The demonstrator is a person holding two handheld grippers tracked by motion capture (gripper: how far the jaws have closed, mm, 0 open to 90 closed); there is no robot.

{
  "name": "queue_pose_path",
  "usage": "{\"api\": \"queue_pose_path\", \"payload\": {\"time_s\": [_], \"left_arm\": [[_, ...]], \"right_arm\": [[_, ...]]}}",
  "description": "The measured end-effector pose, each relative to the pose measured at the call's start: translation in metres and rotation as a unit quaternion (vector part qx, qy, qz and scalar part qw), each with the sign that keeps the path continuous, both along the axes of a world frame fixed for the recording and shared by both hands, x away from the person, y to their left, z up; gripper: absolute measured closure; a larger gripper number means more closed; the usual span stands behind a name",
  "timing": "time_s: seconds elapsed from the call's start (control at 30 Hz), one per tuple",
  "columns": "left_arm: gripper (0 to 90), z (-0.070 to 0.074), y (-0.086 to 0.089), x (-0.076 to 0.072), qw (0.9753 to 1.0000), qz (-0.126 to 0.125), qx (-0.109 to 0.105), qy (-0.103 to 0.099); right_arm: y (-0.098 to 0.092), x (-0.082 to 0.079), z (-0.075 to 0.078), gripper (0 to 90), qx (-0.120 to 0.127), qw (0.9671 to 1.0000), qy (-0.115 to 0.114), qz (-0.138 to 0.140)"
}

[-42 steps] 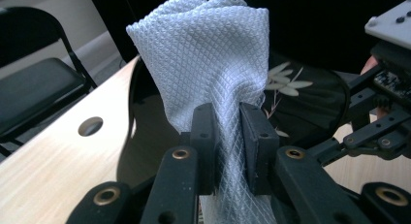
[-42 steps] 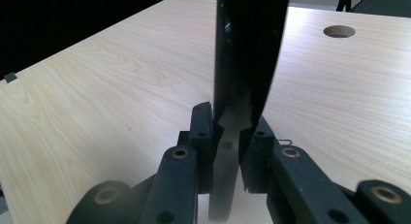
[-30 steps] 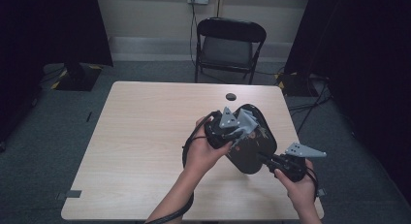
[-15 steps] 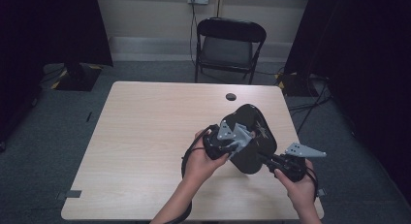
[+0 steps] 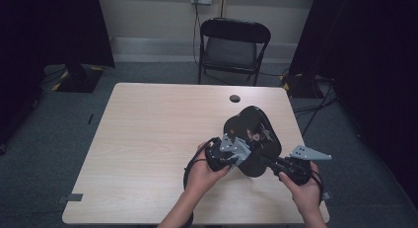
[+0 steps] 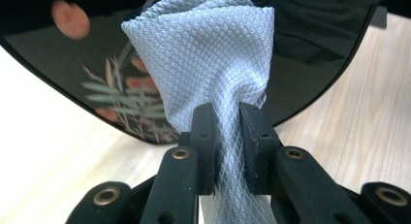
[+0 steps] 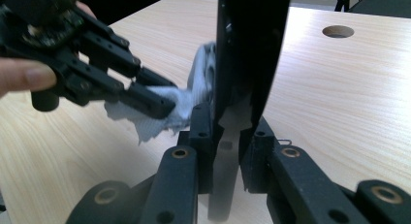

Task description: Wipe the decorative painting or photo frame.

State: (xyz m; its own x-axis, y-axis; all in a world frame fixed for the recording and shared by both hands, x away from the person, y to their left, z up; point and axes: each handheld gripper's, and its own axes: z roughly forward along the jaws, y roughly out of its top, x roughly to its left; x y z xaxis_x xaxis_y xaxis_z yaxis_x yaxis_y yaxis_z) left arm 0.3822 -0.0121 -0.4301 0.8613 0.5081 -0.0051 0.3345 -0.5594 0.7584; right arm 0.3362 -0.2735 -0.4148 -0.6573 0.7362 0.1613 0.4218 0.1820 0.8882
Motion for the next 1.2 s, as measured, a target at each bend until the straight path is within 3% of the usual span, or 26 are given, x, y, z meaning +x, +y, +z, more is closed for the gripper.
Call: {"api": "queue_pose_path", "payload": {"time_s": [0.4,0.63,0.77,0.87,0.97,1.2], "left_arm": [[77.5,-0.029,-0.001,-0.002,0.999,-0.006,0.023,0.037],[77.5,-0.041,-0.002,-0.004,0.9972,-0.013,0.054,0.049],[77.6,-0.044,0.001,-0.005,0.9973,-0.01,0.047,0.056],[77.7,-0.038,0.002,-0.006,0.9972,-0.01,0.049,0.055],[77.6,-0.023,0.006,-0.005,0.9984,-0.008,0.039,0.04],[77.7,0.036,0.014,-0.004,0.9998,-0.003,-0.015,-0.012]], "right_arm": [[0.0,0.0,0.0,78.5,0.001,1.0,0.0,0.0],[0.001,0.0,0.0,78.2,-0.001,1.0,0.001,0.001],[0.0,0.0,0.0,78.0,0.001,1.0,0.001,0.003],[0.001,0.0,0.0,77.9,0.001,1.0,0.002,0.002],[0.001,0.0,0.0,77.9,0.001,1.0,0.002,0.001],[0.001,0.001,-0.002,77.6,0.0,1.0,0.004,0.003]]}}
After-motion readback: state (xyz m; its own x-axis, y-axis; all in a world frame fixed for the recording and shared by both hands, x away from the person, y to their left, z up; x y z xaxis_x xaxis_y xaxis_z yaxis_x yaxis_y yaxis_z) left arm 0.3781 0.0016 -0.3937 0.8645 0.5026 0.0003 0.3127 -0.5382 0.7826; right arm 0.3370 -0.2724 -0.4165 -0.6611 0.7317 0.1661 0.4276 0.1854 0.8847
